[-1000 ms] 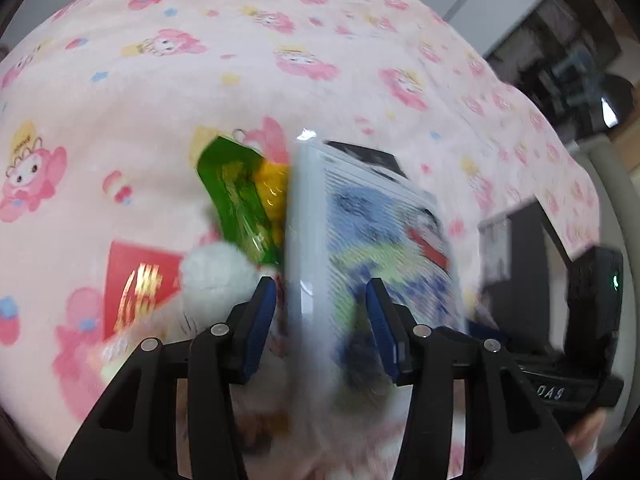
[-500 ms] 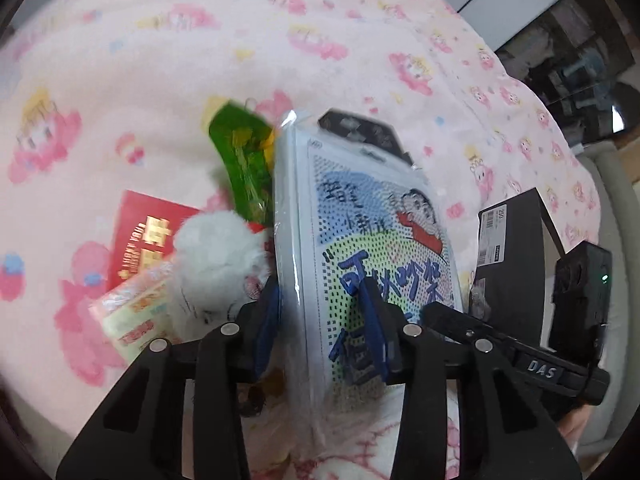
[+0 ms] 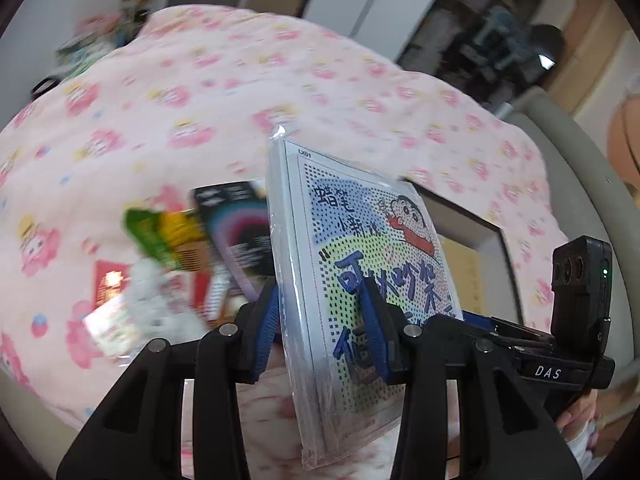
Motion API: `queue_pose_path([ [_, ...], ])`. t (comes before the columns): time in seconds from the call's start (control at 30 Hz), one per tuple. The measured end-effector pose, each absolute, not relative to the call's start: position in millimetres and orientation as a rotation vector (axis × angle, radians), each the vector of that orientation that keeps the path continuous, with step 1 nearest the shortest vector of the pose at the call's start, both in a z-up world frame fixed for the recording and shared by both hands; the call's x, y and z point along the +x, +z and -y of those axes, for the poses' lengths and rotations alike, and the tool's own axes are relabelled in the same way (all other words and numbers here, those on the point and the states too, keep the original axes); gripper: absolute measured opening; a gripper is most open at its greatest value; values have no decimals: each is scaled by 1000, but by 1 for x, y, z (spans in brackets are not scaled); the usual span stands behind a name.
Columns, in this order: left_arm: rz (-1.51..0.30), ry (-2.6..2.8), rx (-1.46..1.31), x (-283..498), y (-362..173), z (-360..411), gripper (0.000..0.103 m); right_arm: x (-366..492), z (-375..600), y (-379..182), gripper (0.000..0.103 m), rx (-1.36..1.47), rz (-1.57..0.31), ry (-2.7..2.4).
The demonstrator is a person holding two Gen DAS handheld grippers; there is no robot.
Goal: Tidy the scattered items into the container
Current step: 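Lift the bead-art kit with the left gripper and carry it over the black box, then lower the bead-art kit into the black box with the left gripper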
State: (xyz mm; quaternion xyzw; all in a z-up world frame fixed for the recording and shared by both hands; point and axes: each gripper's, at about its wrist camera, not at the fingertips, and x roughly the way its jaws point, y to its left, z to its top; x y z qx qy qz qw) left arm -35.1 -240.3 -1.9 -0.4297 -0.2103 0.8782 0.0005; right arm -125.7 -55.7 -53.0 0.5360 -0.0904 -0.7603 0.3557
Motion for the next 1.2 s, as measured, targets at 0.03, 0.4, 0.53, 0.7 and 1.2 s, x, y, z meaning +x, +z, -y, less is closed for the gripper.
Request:
queue_pose_path([
  [0.03,644,2744,-1338,-40,0,229,40,-126,43,-49,63,1381,245,-1978],
  [0.4,521,2598,-1296,-117,0,102,42,-169,-90,-27,63,1335,230,-2182],
  [0.53,560,2525,-1354,-147,-20,80,42,-198,-117,-38,63,1360,205,-2205],
  [0.7,604,2471,-1409,-162,-39,64,42,-212,-149,-58,63,1355,296,-2231],
  [1.2,492,2478,-1636,-180,-79,30,52,-223,-156,-109,63,1504,292,-2166],
])
